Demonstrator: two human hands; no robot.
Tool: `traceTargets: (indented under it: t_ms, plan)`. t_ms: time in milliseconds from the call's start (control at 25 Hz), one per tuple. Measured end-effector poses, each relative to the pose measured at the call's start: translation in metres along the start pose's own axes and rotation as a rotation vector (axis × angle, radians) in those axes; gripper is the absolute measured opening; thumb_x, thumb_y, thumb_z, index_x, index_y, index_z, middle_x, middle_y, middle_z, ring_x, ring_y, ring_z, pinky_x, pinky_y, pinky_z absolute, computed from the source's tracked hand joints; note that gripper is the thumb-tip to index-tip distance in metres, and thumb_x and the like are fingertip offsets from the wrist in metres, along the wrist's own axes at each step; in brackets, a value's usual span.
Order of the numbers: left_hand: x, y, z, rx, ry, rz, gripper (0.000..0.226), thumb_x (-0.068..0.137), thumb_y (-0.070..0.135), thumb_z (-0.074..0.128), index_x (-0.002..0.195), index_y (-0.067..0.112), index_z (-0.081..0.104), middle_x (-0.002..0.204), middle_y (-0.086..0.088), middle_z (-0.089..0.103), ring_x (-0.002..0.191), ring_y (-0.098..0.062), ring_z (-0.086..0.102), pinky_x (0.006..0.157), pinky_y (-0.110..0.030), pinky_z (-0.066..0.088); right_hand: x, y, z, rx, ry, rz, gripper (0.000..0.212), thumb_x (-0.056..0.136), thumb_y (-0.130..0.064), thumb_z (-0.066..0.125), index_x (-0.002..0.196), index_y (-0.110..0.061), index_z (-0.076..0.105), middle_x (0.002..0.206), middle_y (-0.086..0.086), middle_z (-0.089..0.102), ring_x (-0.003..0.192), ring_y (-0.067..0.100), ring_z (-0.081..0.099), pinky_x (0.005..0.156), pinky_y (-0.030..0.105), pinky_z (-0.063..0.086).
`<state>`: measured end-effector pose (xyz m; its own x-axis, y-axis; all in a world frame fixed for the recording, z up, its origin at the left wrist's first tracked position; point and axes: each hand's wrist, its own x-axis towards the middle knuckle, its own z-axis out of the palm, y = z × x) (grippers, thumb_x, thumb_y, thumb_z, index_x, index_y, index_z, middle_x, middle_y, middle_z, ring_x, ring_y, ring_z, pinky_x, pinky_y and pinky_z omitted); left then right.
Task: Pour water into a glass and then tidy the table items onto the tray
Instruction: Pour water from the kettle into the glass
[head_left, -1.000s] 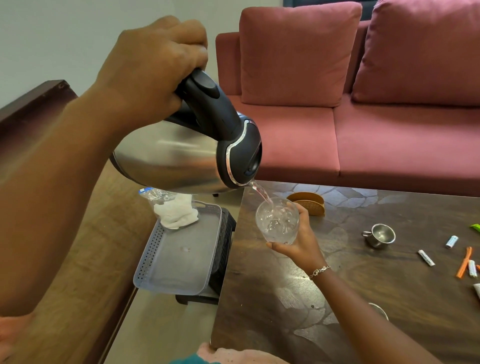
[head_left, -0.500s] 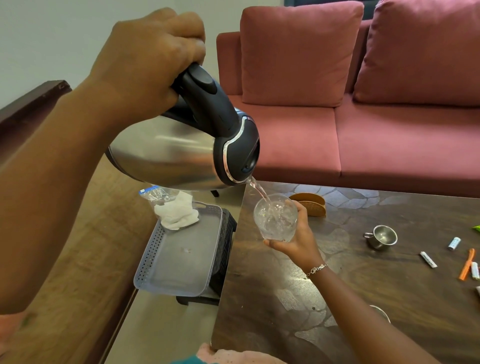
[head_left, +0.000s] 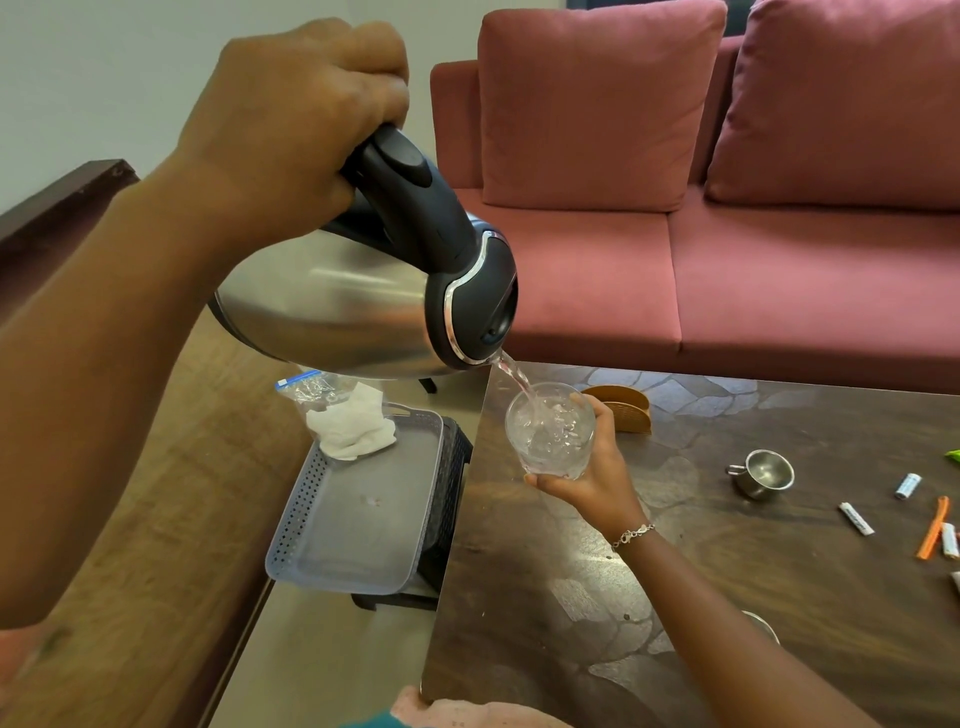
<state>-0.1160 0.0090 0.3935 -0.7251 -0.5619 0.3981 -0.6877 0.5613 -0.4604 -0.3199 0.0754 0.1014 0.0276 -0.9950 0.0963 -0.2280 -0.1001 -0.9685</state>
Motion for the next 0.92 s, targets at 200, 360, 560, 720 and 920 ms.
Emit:
traceTargets:
  t_ms: [200, 360, 560, 720, 920]
  plan:
    - [0.001, 0.001, 0.0, -0.004, -0.007, 0.0, 0.017, 0.073, -0.007, 0.061, 0.089, -0.006, 0.057, 0.099, -0.028, 0.058, 0.083, -0.048, 0.055, 0.066, -0.049, 0.048, 0.001, 0.0, 0.0, 0.022, 0.0, 0.006, 0.088, 0.053, -0.025, 0.079, 0.121, -0.031, 0.025, 0.114, -0.028, 0.037, 0.108, -0.006, 0.046, 0.083, -0.001, 0.04]
    - [0.001, 0.002, 0.002, -0.003, 0.005, -0.019, 0.018, 0.072, -0.008, 0.061, 0.09, -0.006, 0.058, 0.099, -0.026, 0.058, 0.082, -0.047, 0.055, 0.065, -0.047, 0.047, 0.001, -0.001, -0.001, 0.027, 0.001, 0.005, 0.088, 0.053, -0.025, 0.079, 0.122, -0.03, 0.025, 0.115, -0.027, 0.037, 0.108, -0.006, 0.045, 0.082, -0.001, 0.041]
    - [-0.004, 0.001, 0.012, -0.044, 0.035, -0.068, 0.017, 0.073, -0.007, 0.062, 0.089, -0.005, 0.059, 0.098, -0.026, 0.059, 0.082, -0.046, 0.056, 0.066, -0.045, 0.047, 0.002, -0.002, -0.002, 0.006, 0.002, 0.006, 0.088, 0.053, -0.028, 0.08, 0.121, -0.035, 0.023, 0.115, -0.028, 0.037, 0.108, -0.006, 0.046, 0.083, 0.002, 0.043]
    - [-0.017, -0.004, 0.031, -0.179, 0.1, -0.187, 0.015, 0.069, -0.003, 0.052, 0.083, -0.003, 0.058, 0.096, -0.02, 0.059, 0.078, -0.04, 0.056, 0.062, -0.039, 0.043, 0.004, -0.005, -0.004, 0.011, 0.002, 0.007, 0.085, 0.053, -0.028, 0.08, 0.117, -0.039, 0.025, 0.117, -0.024, 0.038, 0.109, -0.005, 0.045, 0.084, 0.0, 0.042]
    - [-0.039, -0.01, 0.054, -0.432, 0.133, -0.421, 0.026, 0.06, -0.002, 0.044, 0.081, -0.005, 0.059, 0.086, -0.002, 0.057, 0.081, -0.038, 0.056, 0.067, -0.04, 0.046, 0.009, -0.007, -0.004, 0.004, -0.002, -0.001, 0.086, 0.056, -0.018, 0.085, 0.116, -0.038, 0.026, 0.117, -0.015, 0.041, 0.109, 0.003, 0.047, 0.086, 0.002, 0.042]
